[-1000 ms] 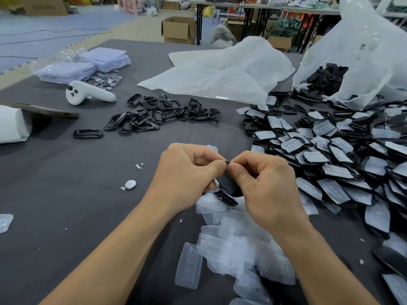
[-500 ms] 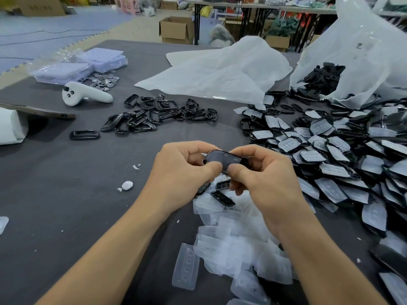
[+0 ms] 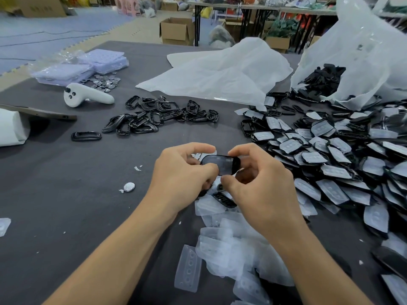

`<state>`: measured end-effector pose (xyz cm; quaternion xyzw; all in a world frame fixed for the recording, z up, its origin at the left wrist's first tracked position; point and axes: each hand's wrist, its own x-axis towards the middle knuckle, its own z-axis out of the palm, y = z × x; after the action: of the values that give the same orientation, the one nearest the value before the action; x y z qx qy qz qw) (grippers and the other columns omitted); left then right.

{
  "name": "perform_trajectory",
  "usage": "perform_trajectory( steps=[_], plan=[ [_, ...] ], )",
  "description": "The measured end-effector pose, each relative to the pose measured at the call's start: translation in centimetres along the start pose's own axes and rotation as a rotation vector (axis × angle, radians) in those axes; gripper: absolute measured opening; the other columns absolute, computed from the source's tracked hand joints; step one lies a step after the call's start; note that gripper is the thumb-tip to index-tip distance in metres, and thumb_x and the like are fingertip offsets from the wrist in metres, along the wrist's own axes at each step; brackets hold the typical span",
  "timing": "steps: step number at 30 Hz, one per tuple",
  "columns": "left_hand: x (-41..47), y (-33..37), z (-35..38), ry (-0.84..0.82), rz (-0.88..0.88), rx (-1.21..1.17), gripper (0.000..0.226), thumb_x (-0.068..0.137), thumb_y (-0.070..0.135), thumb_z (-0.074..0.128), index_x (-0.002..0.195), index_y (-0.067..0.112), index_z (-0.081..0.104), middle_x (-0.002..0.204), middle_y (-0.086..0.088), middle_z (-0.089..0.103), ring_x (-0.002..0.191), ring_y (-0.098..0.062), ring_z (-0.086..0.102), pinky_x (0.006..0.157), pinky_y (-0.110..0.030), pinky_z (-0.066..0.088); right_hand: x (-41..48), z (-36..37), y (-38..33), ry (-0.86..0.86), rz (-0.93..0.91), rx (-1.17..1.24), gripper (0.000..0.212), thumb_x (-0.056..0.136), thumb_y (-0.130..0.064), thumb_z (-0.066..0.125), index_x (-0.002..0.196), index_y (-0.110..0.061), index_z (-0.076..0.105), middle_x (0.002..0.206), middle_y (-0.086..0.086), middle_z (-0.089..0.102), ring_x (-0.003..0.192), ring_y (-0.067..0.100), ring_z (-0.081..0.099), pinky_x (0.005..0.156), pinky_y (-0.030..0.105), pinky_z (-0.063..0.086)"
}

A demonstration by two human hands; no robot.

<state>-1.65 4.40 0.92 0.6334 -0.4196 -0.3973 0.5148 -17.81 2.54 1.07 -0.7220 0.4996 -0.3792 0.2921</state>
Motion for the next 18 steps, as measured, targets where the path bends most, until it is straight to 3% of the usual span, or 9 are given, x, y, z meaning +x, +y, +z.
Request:
perform_trajectory(
  steps=[3,5,6,7,9,11,13,16,18],
  plan=[
    [0.0,0.0,0.1,-0.027,-0.053,-0.068,0.046,0.055,0.008,0.068,0.093,0.031,0.08,0.062,-0.014,0.069,0.049,-0.02,0.055,0.048,-0.024,0.046,0.0,-0.2,0.1,-0.012,-0.033,-0.102,0.04,0.077,-0.027,0.087,0.109,-0.042,0.068,0.091,-0.041,0.057,0.086,-0.004,0.058,0.07,0.007,0.041],
    [0.0,0.0,0.2,-0.043,-0.059,-0.11,0.038,0.06,0.014,0.07,0.094,0.027,0.08,0.062,-0.012,0.07,0.05,-0.019,0.055,0.047,-0.024,0.046,0.1,-0.5,0.2,-0.002,-0.061,-0.143,0.04,0.075,-0.027,0.089,0.11,-0.039,0.071,0.092,-0.044,0.057,0.094,-0.012,0.054,0.081,0.0,0.036],
    [0.1,0.1,0.2,-0.026,-0.055,-0.13,0.031,0.064,0.021,0.072,0.093,0.026,0.08,0.063,-0.01,0.071,0.05,-0.018,0.055,0.048,-0.023,0.046,0.2,-0.7,0.4,0.021,-0.081,-0.195,0.041,0.074,-0.028,0.09,0.111,-0.036,0.073,0.103,-0.042,0.058,0.102,-0.013,0.051,0.09,-0.002,0.03],
    [0.2,0.0,0.1,0.003,-0.053,-0.148,0.026,0.067,0.028,0.073,0.092,0.026,0.08,0.065,-0.009,0.072,0.049,-0.017,0.055,0.048,-0.022,0.046,0.4,-1.0,0.6,0.051,-0.09,-0.273,0.041,0.075,-0.029,0.09,0.113,-0.032,0.074,0.121,-0.034,0.059,0.116,-0.009,0.048,0.102,0.002,0.024],
    [0.8,-0.2,-0.3,0.066,-0.064,-0.178,0.019,0.073,0.032,0.074,0.089,0.026,0.081,0.068,-0.009,0.073,0.049,-0.017,0.055,0.046,-0.021,0.045,1.0,-1.8,1.2,0.134,-0.017,-0.432,0.041,0.078,-0.031,0.088,0.116,-0.027,0.074,0.15,-0.006,0.053,0.142,0.016,0.037,0.115,0.024,0.018],
    [1.5,-0.4,-0.9,0.136,-0.069,-0.214,0.011,0.083,0.018,0.071,0.09,0.02,0.08,0.067,-0.008,0.073,0.047,-0.016,0.056,0.046,-0.021,0.044,1.8,-3.0,2.1,0.225,0.134,-0.544,0.047,0.081,-0.035,0.085,0.124,-0.025,0.07,0.164,0.006,0.037,0.152,0.027,0.026,0.122,0.038,0.016],
    [2.4,-0.7,-1.7,0.243,-0.048,-0.215,0.02,0.086,0.005,0.064,0.088,0.019,0.079,0.066,-0.006,0.073,0.049,-0.015,0.059,0.05,-0.023,0.048,2.2,-4.0,2.7,0.271,0.247,-0.598,0.066,0.084,-0.042,0.081,0.142,-0.021,0.058,0.169,0.011,0.022,0.156,0.031,0.018,0.125,0.047,0.015],
    [3.8,-1.5,-3.0,0.477,0.062,0.071,0.023,0.082,0.013,0.061,0.087,0.028,0.077,0.071,0.009,0.076,0.057,-0.006,0.066,0.066,-0.025,0.055,1.9,-3.5,2.3,0.237,0.218,-0.568,0.074,0.09,-0.05,0.073,0.152,-0.019,0.046,0.17,0.011,0.019,0.157,0.029,0.013,0.126,0.046,0.012],
    [4.4,-1.9,-3.8,0.563,0.174,0.378,0.028,0.082,0.019,0.061,0.1,0.034,0.075,0.088,0.019,0.076,0.078,0.0,0.068,0.083,-0.023,0.052,1.1,-2.0,1.1,0.16,0.086,-0.523,0.066,0.093,-0.048,0.069,0.149,-0.022,0.049,0.168,0.007,0.026,0.157,0.024,0.016,0.125,0.04,0.01]
  ],
)
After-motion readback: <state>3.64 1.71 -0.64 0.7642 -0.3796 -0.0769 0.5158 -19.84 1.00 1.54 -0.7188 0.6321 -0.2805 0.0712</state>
